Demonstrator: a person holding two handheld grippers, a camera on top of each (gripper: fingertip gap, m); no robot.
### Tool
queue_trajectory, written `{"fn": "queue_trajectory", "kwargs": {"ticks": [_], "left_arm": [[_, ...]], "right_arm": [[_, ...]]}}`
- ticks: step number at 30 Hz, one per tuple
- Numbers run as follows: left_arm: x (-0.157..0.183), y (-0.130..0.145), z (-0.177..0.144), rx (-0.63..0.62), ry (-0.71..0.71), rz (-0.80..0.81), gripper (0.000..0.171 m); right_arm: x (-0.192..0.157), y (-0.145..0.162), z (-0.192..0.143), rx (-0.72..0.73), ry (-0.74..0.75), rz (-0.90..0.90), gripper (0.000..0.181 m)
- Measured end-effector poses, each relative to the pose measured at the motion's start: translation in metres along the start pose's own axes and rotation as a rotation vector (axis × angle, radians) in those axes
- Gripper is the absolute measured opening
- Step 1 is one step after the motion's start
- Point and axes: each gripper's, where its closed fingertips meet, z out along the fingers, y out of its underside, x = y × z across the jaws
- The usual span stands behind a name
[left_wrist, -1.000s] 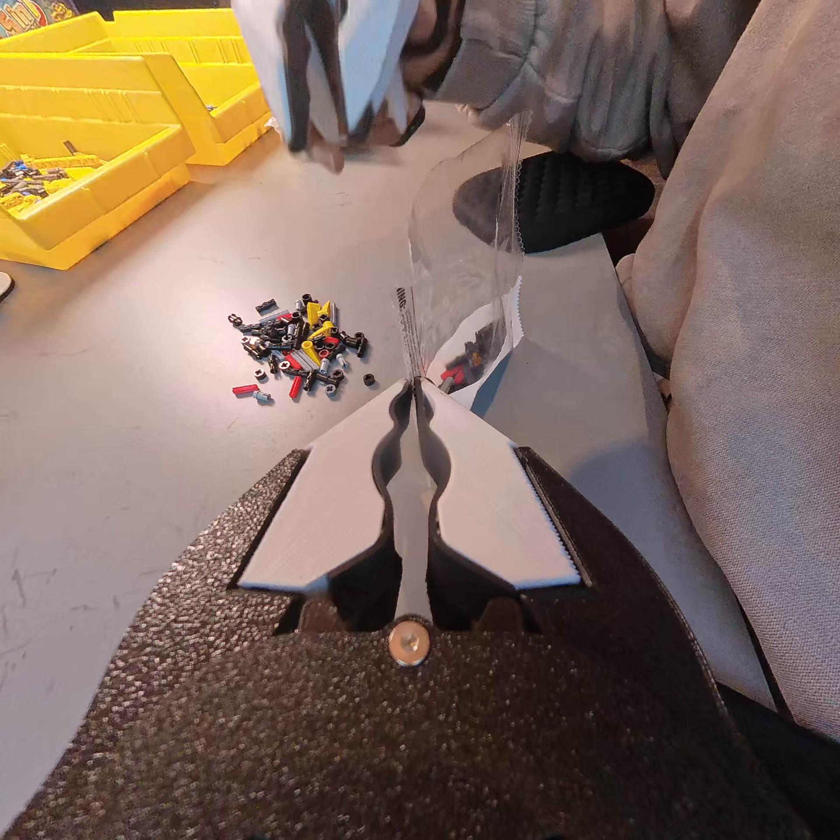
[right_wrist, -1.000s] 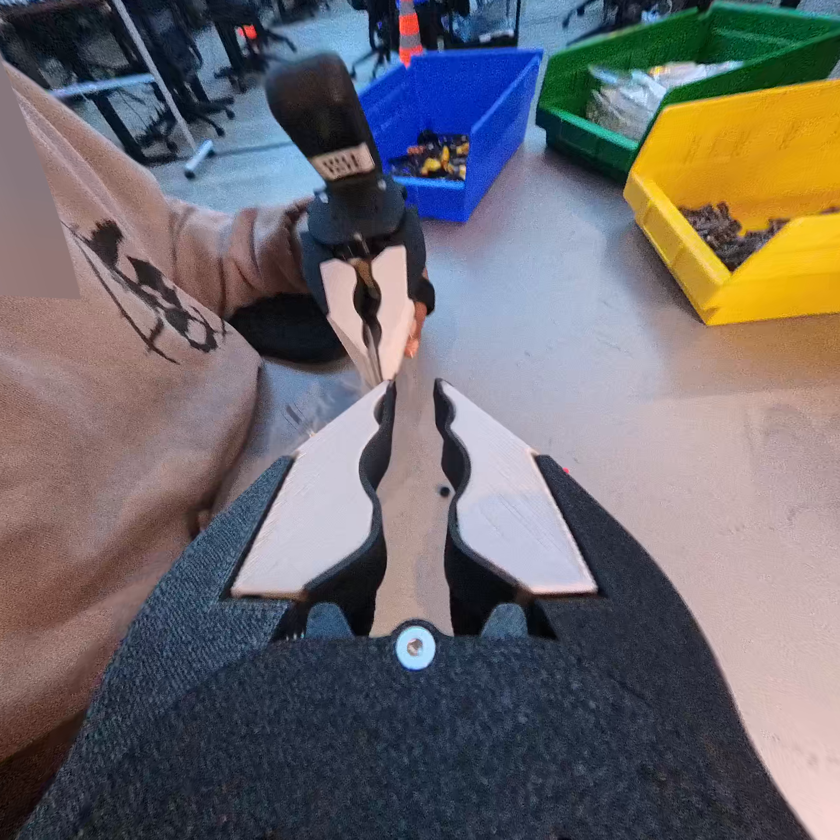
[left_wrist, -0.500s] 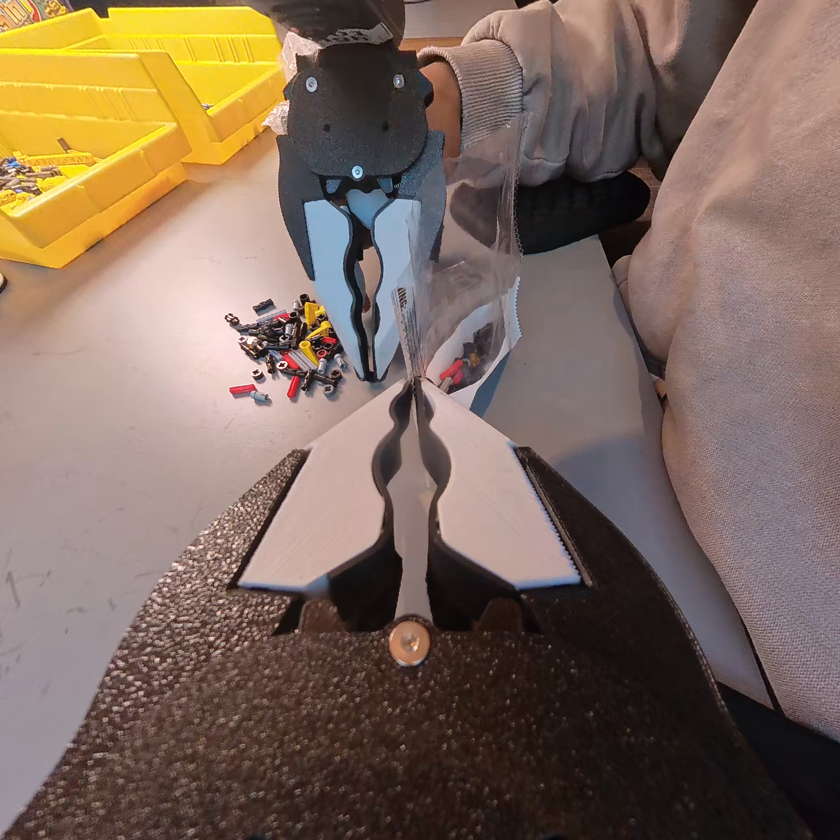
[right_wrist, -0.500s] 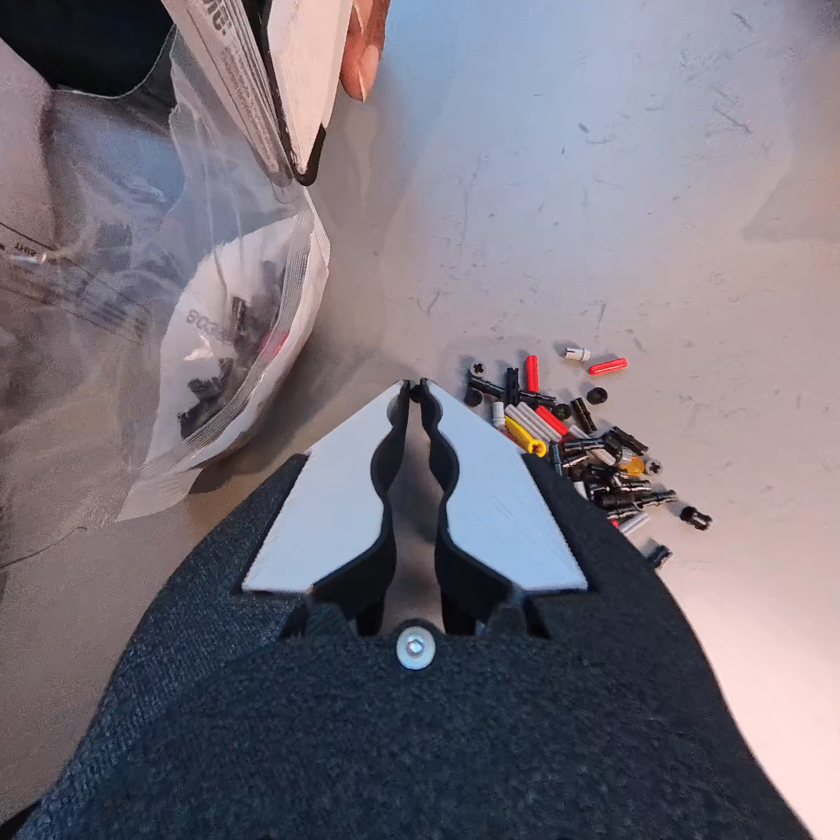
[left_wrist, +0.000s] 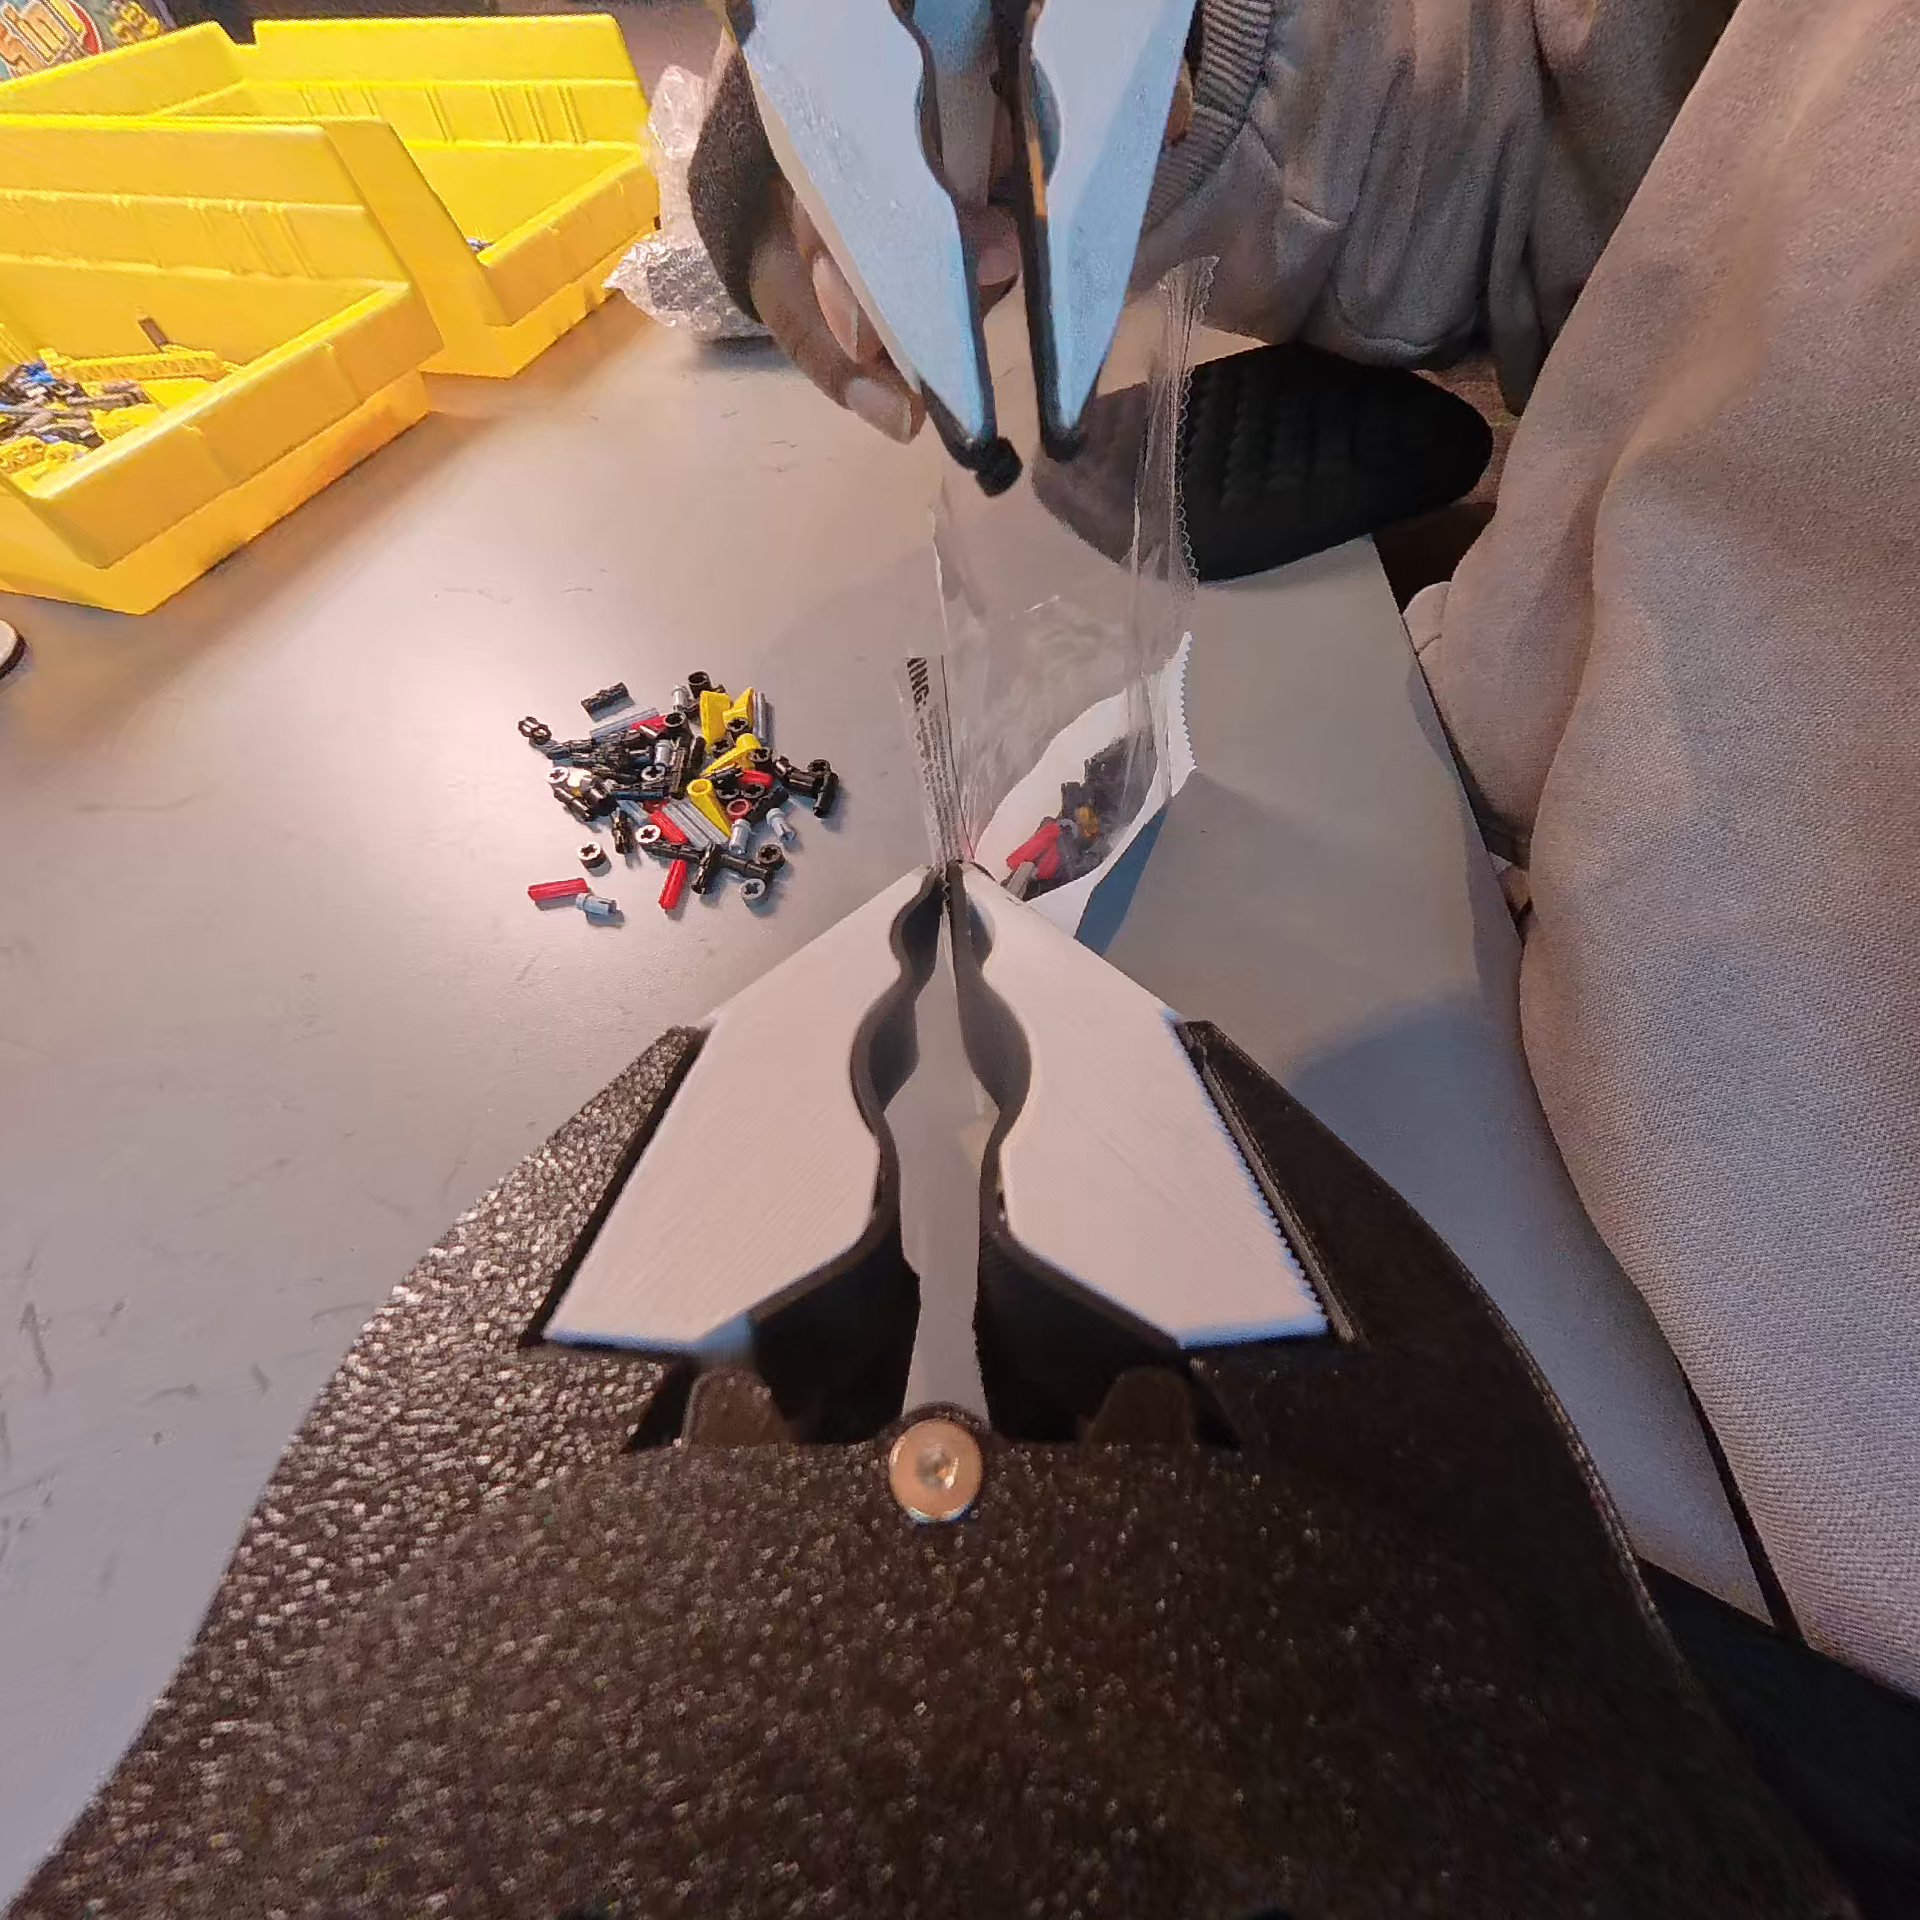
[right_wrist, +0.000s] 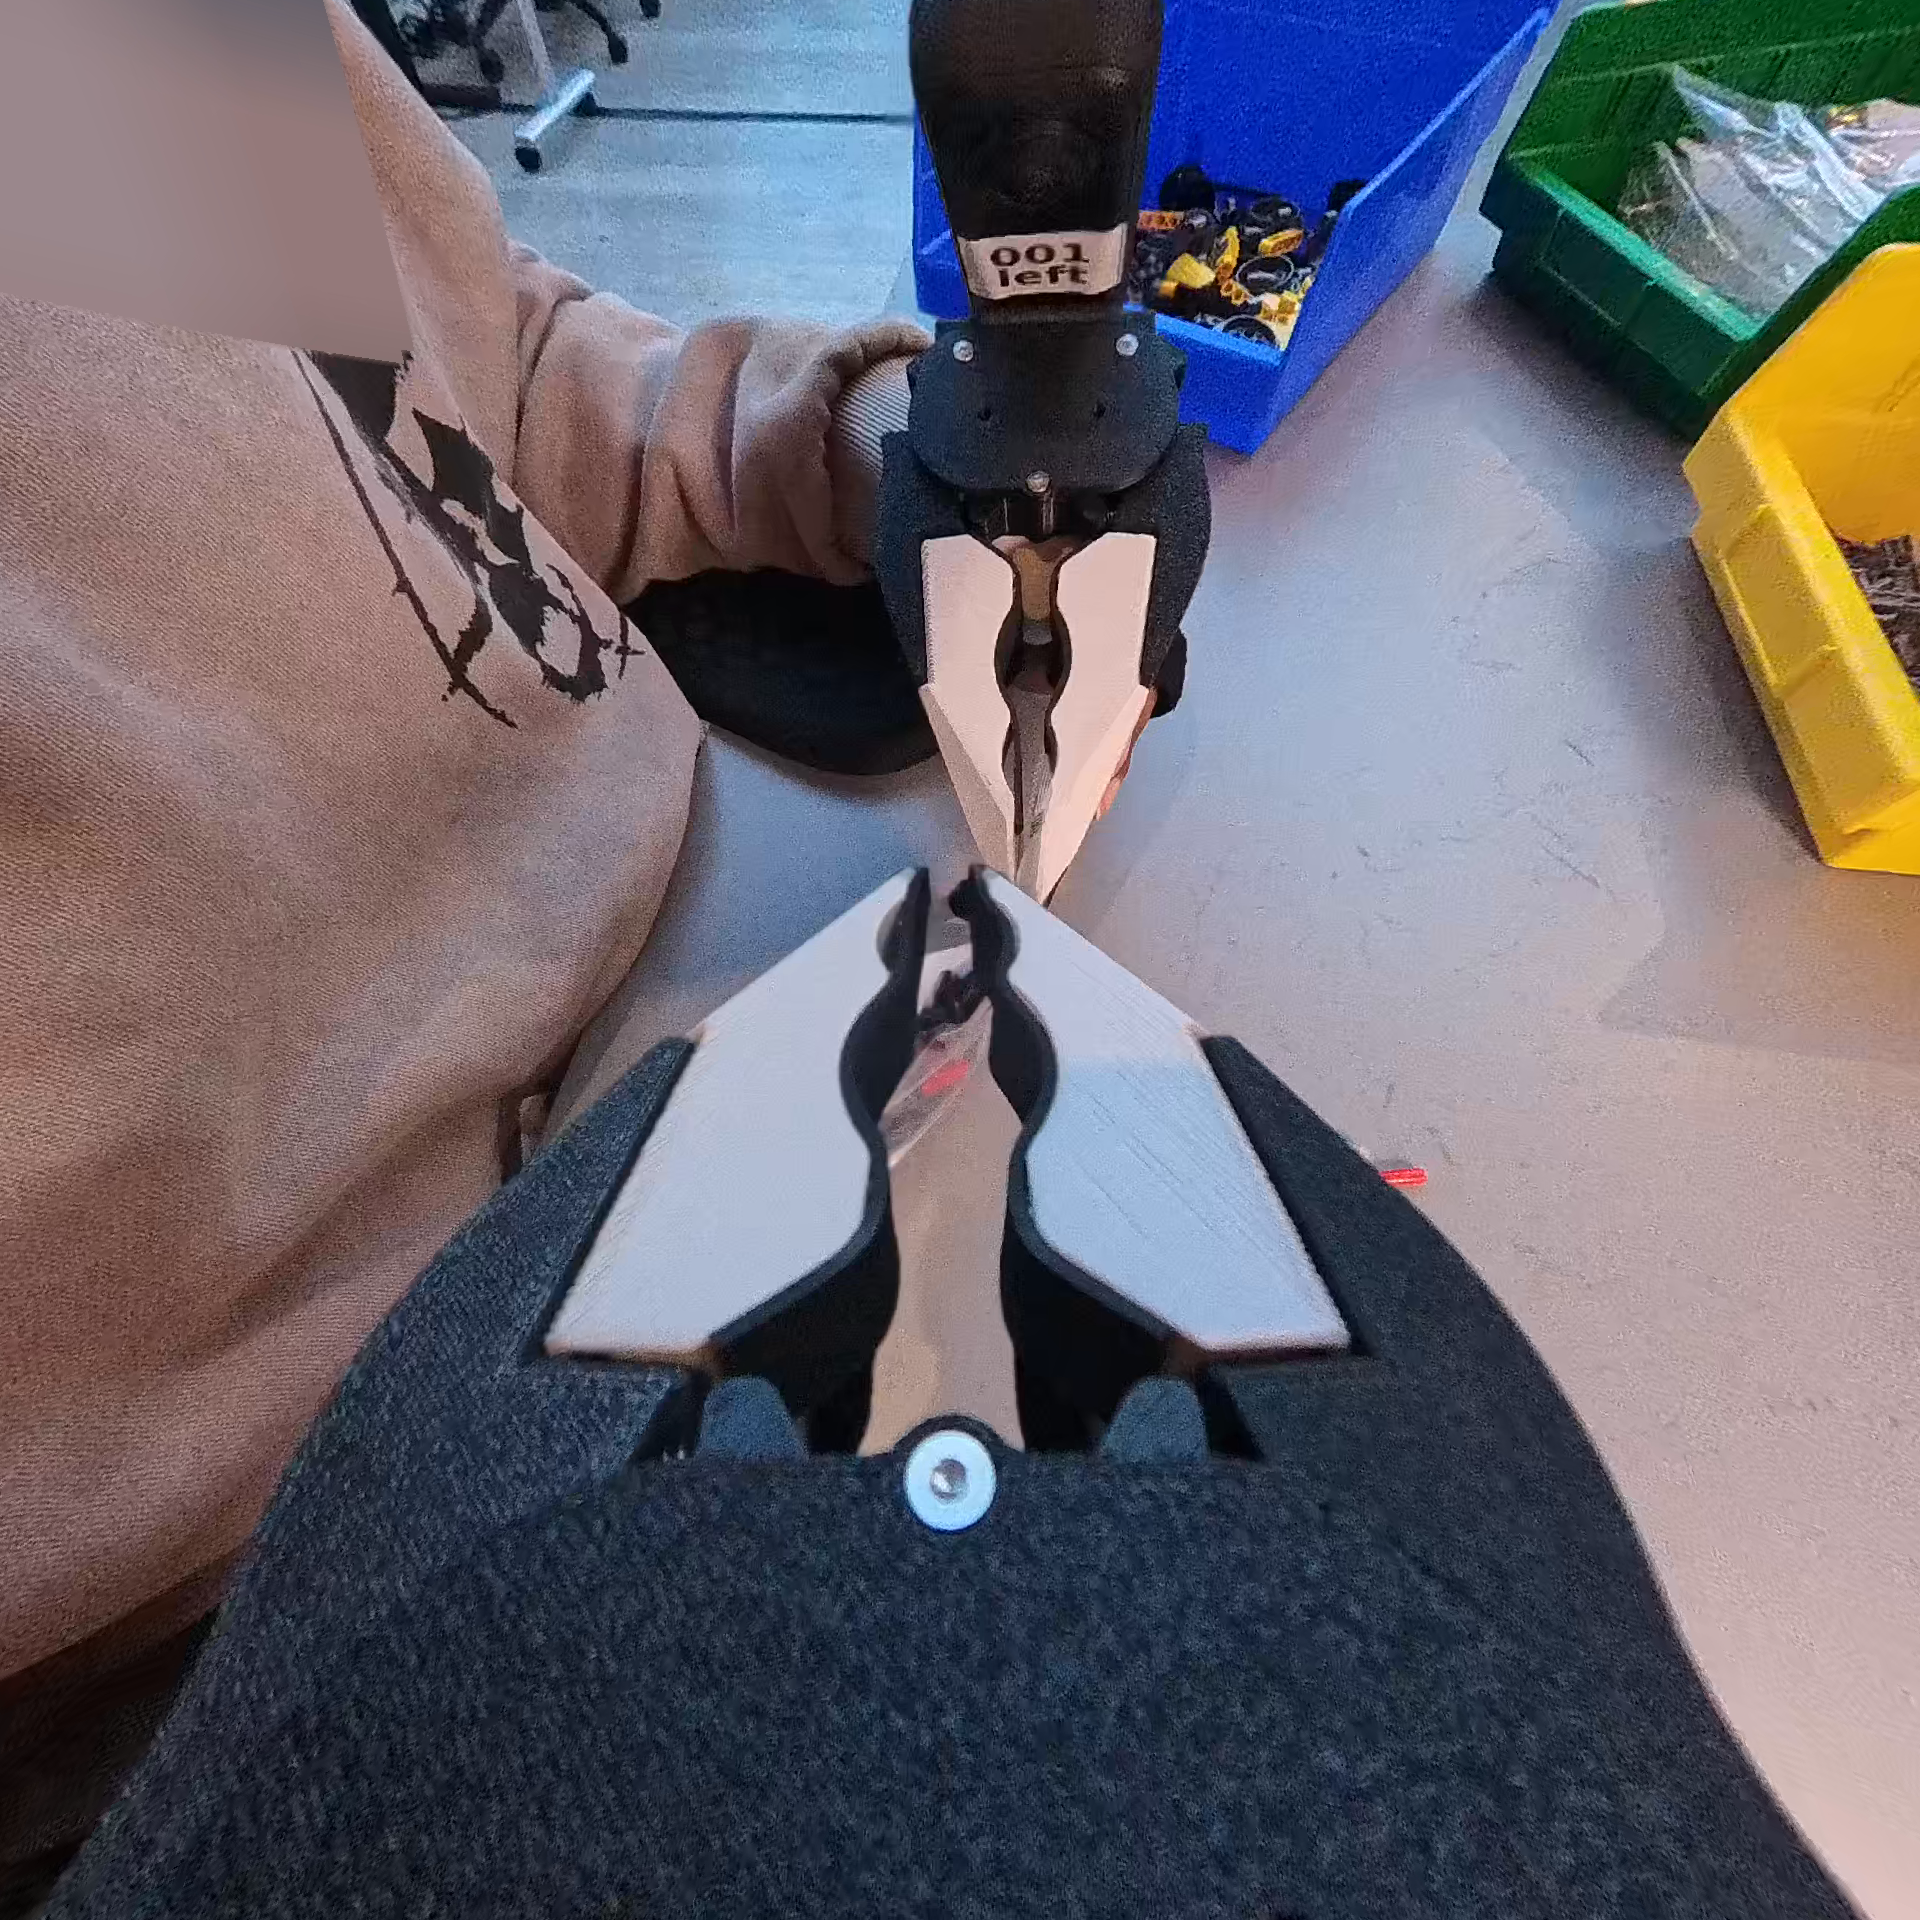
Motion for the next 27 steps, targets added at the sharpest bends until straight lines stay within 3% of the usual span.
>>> {"fn": "queue_trajectory", "kwargs": {"ticks": [4,7,15,19,27], "left_arm": [[0.0,0.0,0.0,0.0,-0.001,0.003,0.0],[0.0,0.0,0.0,0.0,0.001,0.001,0.0],[0.0,0.0,0.0,0.0,0.002,-0.004,0.0],[0.0,0.0,-0.001,0.0,0.001,-0.004,0.0],[0.001,0.0,-0.001,0.0,0.001,0.001,0.0]], "right_arm": [[0.011,-0.009,-0.019,0.126,0.002,0.082,0.015],[0.026,0.004,-0.031,0.123,0.051,0.119,0.015],[0.004,-0.001,-0.029,0.266,-0.085,0.181,0.016],[0.01,0.006,-0.033,0.235,-0.035,0.159,0.017],[0.031,0.024,-0.08,0.17,0.157,0.157,0.017]]}}
